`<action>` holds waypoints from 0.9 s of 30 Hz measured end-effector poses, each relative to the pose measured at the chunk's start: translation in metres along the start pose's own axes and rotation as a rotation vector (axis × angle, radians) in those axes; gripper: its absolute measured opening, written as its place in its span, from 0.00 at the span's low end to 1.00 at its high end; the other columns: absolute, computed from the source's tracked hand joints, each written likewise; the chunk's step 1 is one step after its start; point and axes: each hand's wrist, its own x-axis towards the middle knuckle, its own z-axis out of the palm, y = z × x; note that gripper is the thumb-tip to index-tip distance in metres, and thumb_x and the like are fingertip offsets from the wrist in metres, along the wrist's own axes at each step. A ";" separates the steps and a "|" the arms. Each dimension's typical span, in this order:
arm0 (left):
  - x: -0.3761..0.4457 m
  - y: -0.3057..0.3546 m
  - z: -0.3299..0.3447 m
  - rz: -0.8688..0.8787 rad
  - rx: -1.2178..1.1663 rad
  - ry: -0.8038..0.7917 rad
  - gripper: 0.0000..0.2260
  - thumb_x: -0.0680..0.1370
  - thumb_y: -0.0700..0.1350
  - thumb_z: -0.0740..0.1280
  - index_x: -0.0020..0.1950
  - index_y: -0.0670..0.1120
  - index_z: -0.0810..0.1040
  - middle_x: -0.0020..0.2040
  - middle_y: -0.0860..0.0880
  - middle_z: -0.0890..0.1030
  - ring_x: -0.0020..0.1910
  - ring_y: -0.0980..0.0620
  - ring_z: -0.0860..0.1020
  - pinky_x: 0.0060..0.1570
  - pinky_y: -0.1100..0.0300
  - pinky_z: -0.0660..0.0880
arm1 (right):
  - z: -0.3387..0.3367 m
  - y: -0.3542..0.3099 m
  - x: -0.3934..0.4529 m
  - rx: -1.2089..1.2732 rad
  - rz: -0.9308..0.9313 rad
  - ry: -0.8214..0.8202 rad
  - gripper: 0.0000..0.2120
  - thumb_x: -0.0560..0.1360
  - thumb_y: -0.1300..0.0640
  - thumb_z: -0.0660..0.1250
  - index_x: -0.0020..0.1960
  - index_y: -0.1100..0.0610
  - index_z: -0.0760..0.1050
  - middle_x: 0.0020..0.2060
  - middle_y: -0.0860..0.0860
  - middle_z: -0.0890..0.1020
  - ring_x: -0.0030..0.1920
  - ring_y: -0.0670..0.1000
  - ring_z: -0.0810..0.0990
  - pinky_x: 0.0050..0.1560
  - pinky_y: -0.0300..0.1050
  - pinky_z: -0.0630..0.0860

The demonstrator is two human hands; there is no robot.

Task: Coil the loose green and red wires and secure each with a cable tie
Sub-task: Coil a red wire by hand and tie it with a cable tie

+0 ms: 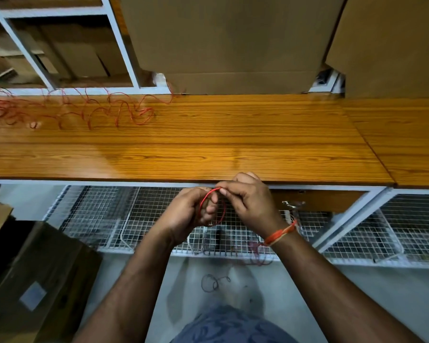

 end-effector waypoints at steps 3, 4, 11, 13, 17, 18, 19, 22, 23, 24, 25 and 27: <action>0.001 0.000 -0.001 -0.004 -0.082 -0.055 0.09 0.78 0.43 0.57 0.41 0.43 0.74 0.27 0.54 0.60 0.25 0.58 0.54 0.28 0.61 0.46 | -0.002 0.000 0.000 0.063 0.082 -0.002 0.13 0.81 0.51 0.65 0.58 0.52 0.85 0.42 0.48 0.79 0.48 0.51 0.76 0.48 0.47 0.72; 0.001 0.001 0.000 0.002 -0.094 -0.069 0.09 0.78 0.45 0.58 0.41 0.43 0.74 0.27 0.54 0.59 0.25 0.58 0.53 0.28 0.61 0.46 | -0.002 0.001 -0.001 0.114 0.119 -0.031 0.13 0.81 0.51 0.64 0.58 0.52 0.84 0.43 0.48 0.80 0.50 0.51 0.77 0.50 0.48 0.73; 0.009 -0.006 0.004 0.024 -0.199 -0.096 0.09 0.78 0.44 0.61 0.39 0.44 0.75 0.27 0.54 0.59 0.26 0.56 0.52 0.25 0.65 0.52 | -0.007 -0.002 -0.002 0.441 0.294 -0.227 0.14 0.81 0.49 0.60 0.43 0.57 0.74 0.36 0.49 0.75 0.38 0.44 0.71 0.42 0.47 0.69; 0.011 -0.006 0.005 0.006 -0.226 -0.115 0.09 0.77 0.44 0.60 0.38 0.45 0.74 0.26 0.55 0.60 0.26 0.57 0.53 0.25 0.63 0.51 | -0.009 -0.002 -0.003 0.446 0.286 -0.217 0.13 0.81 0.50 0.60 0.42 0.57 0.73 0.35 0.46 0.73 0.38 0.43 0.69 0.40 0.44 0.67; 0.013 0.000 0.006 -0.028 -0.541 -0.088 0.11 0.77 0.42 0.57 0.36 0.47 0.72 0.24 0.57 0.61 0.24 0.59 0.50 0.22 0.67 0.51 | -0.003 0.015 -0.014 0.573 0.377 -0.211 0.05 0.82 0.54 0.66 0.50 0.56 0.77 0.39 0.46 0.77 0.41 0.43 0.74 0.44 0.40 0.72; 0.014 0.002 0.002 -0.018 -0.619 -0.063 0.11 0.77 0.42 0.57 0.35 0.47 0.72 0.23 0.57 0.62 0.24 0.59 0.50 0.21 0.68 0.51 | -0.001 0.022 -0.020 0.607 0.417 -0.210 0.01 0.81 0.58 0.68 0.52 0.55 0.77 0.41 0.46 0.78 0.42 0.43 0.75 0.45 0.38 0.73; 0.014 0.004 -0.002 0.001 -0.680 -0.038 0.11 0.77 0.42 0.57 0.36 0.47 0.72 0.23 0.57 0.62 0.24 0.59 0.50 0.21 0.68 0.51 | -0.001 0.029 -0.028 0.612 0.458 -0.201 0.05 0.80 0.61 0.70 0.53 0.54 0.77 0.42 0.46 0.78 0.43 0.43 0.75 0.46 0.38 0.74; 0.016 0.008 -0.022 0.100 -0.798 0.048 0.09 0.79 0.42 0.57 0.39 0.47 0.72 0.24 0.56 0.64 0.23 0.60 0.53 0.21 0.67 0.51 | 0.000 0.047 -0.048 0.530 0.538 -0.124 0.07 0.77 0.65 0.72 0.50 0.53 0.79 0.40 0.47 0.79 0.41 0.44 0.76 0.45 0.41 0.75; 0.016 0.009 -0.027 0.137 -0.834 0.080 0.09 0.79 0.42 0.57 0.40 0.47 0.72 0.24 0.56 0.64 0.22 0.60 0.55 0.20 0.67 0.53 | -0.001 0.049 -0.053 0.488 0.550 -0.095 0.07 0.77 0.64 0.72 0.48 0.53 0.80 0.40 0.47 0.80 0.41 0.44 0.78 0.46 0.42 0.75; 0.016 0.010 -0.031 0.172 -0.860 0.113 0.09 0.79 0.41 0.57 0.40 0.47 0.72 0.25 0.56 0.64 0.21 0.60 0.58 0.20 0.67 0.54 | -0.001 0.051 -0.055 0.451 0.546 -0.064 0.07 0.77 0.63 0.73 0.47 0.52 0.81 0.40 0.46 0.82 0.42 0.44 0.80 0.46 0.42 0.76; 0.017 0.010 -0.033 0.202 -0.869 0.148 0.09 0.80 0.41 0.57 0.41 0.47 0.72 0.25 0.56 0.65 0.20 0.61 0.60 0.20 0.67 0.55 | -0.002 0.050 -0.055 0.390 0.510 -0.054 0.07 0.77 0.63 0.73 0.47 0.51 0.83 0.41 0.45 0.83 0.44 0.43 0.81 0.47 0.42 0.77; 0.020 0.008 -0.032 0.243 -0.826 0.221 0.11 0.83 0.41 0.55 0.43 0.46 0.72 0.27 0.56 0.66 0.21 0.60 0.62 0.20 0.68 0.58 | -0.004 0.042 -0.049 0.248 0.334 -0.106 0.06 0.76 0.61 0.74 0.48 0.51 0.85 0.43 0.44 0.82 0.46 0.42 0.80 0.47 0.37 0.75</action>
